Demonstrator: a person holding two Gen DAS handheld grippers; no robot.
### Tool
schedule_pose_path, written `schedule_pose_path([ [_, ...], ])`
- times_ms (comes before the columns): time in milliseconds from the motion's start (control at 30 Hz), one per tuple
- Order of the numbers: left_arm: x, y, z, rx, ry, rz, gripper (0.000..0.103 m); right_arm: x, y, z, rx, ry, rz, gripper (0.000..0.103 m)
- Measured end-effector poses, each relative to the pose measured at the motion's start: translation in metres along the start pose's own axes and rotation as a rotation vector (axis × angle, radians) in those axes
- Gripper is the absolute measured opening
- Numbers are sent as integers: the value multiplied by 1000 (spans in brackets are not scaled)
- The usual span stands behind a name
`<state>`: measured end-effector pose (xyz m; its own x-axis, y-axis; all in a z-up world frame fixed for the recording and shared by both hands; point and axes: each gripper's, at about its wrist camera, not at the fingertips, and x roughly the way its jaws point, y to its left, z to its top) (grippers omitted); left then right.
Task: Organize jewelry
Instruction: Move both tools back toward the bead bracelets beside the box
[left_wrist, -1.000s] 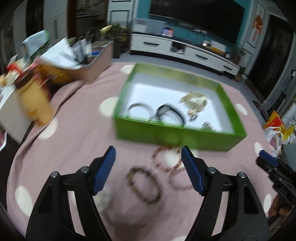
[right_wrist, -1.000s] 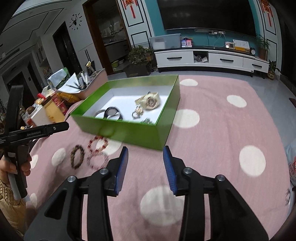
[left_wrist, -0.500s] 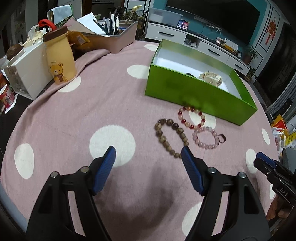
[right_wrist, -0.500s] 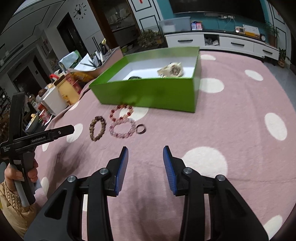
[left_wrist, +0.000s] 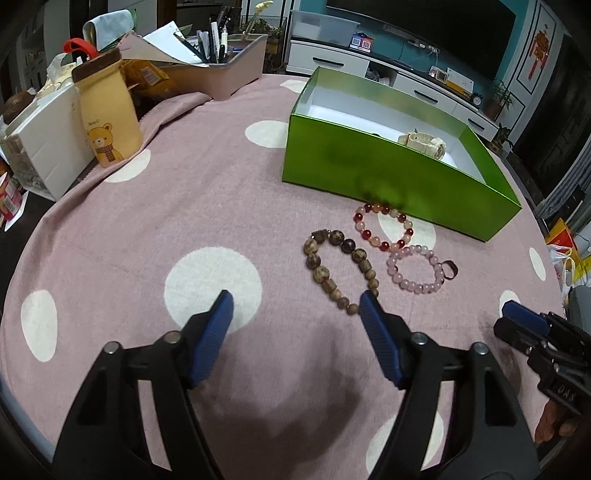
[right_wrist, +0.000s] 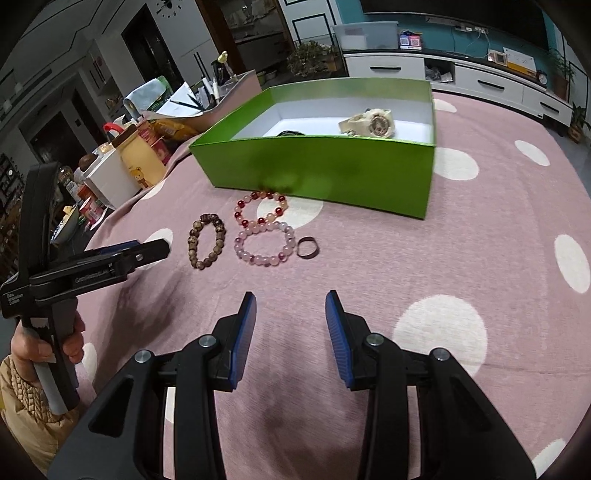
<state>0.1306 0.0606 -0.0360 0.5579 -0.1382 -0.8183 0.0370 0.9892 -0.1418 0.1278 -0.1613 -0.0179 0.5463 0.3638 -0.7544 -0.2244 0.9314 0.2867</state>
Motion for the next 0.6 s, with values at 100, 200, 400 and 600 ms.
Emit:
schedule_pose_path([
  [100, 7, 0, 3, -5, -2, 3, 67, 9, 3, 2, -1, 6, 10, 39],
  [200, 12, 0, 5, -3, 1, -2, 58, 18, 6, 4, -10, 24, 20, 39],
  [400, 20, -1, 13, 9, -2, -8, 51, 37, 9, 11, -13, 53, 38, 39],
  [600, 24, -6, 17, 50, -21, 6, 51, 49, 9, 18, -30, 79, 34, 38],
])
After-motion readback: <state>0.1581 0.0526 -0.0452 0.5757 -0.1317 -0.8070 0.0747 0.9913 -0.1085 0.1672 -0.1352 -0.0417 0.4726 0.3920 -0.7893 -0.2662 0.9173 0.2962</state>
